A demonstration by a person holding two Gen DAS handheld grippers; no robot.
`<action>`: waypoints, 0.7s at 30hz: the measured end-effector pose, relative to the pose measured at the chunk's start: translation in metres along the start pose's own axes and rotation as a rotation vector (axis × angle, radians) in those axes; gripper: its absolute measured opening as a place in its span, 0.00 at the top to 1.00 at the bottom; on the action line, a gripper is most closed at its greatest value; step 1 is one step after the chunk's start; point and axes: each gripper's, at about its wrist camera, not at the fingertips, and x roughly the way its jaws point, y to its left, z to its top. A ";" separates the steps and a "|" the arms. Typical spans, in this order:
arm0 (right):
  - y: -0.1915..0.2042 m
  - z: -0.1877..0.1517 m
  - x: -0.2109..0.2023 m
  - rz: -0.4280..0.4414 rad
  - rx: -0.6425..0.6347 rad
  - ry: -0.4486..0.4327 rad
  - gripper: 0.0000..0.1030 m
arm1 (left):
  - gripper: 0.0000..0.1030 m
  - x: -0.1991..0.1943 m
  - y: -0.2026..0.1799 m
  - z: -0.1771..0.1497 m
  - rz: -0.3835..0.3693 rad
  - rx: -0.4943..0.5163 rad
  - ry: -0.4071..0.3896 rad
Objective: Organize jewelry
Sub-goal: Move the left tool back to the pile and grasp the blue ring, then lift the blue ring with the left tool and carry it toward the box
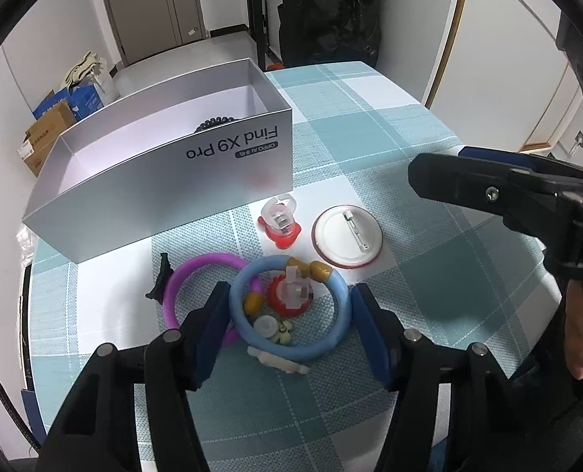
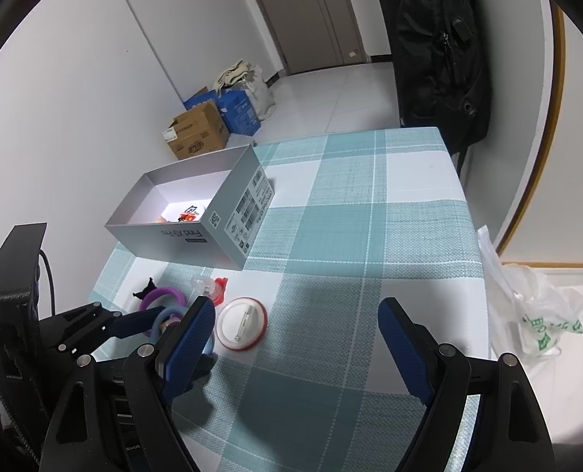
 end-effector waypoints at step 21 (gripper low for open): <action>0.006 -0.005 0.008 0.004 -0.019 0.016 0.18 | 0.45 -0.056 0.021 0.011 -0.051 -0.113 -0.238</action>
